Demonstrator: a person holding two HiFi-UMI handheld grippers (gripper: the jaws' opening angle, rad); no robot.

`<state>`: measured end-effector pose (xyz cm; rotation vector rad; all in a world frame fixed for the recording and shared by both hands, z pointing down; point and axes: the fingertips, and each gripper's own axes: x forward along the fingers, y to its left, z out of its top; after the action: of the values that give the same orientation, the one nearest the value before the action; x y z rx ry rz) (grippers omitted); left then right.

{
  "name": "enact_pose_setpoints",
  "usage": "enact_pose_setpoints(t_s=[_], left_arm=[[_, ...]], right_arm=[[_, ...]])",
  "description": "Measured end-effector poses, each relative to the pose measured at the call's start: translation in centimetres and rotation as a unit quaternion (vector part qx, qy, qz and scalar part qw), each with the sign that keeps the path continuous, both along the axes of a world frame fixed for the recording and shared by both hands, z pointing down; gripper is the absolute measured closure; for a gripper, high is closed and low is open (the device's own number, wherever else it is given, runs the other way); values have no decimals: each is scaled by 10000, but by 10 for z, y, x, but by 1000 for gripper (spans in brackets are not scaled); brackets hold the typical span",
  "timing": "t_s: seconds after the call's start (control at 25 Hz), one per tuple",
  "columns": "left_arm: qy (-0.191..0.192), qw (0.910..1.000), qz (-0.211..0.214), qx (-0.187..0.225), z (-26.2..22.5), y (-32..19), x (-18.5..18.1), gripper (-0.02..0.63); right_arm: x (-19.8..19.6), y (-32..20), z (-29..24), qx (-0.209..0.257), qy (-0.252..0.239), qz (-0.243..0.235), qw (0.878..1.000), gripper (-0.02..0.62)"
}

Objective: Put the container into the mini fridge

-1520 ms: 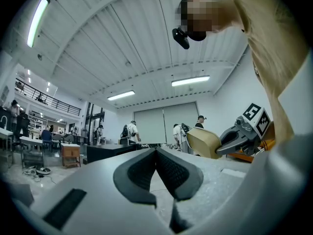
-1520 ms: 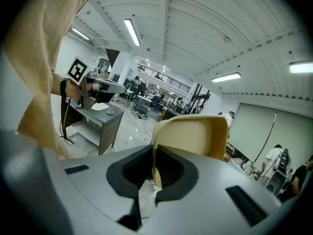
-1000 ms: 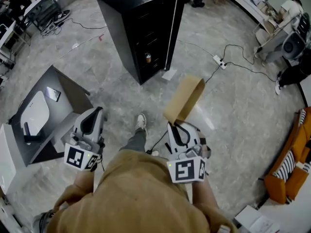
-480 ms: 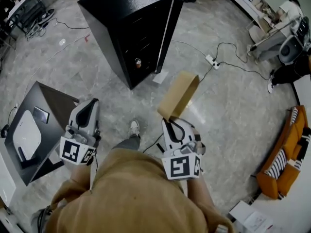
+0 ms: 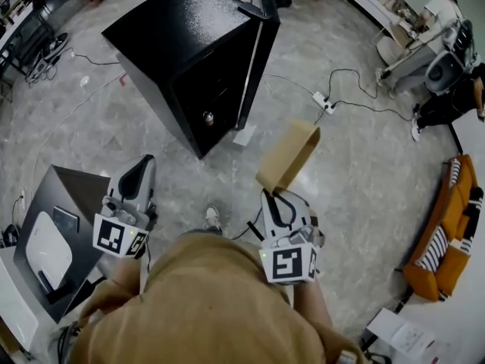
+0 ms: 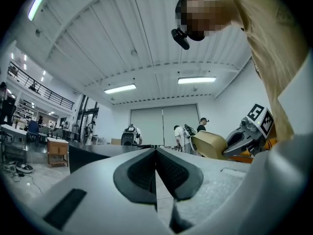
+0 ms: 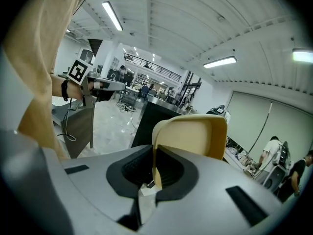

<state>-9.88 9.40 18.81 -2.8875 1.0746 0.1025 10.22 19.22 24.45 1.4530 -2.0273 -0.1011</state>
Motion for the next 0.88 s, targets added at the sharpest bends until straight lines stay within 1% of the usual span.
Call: enact_pose_setpoints(t_s=[0.24,0.48,0.72,0.88], left_arm=[[72,9998,176,22,-7,-39,2,604],[133,9999,75,-17,-6,-56,-12,604],[100,9999,-5,120,-16,-63,-14,604],[31,9998,-140,148,-14,-74,-13,604]], right_arm=[[1,-34,-10,-42,135,110,9998,583],[-3,-55,-16,9,165,146,9998,583],[-6,-68,-32,183,133,-21,9997,583],[-5,-84,-28,200,122,-201,9995,583]])
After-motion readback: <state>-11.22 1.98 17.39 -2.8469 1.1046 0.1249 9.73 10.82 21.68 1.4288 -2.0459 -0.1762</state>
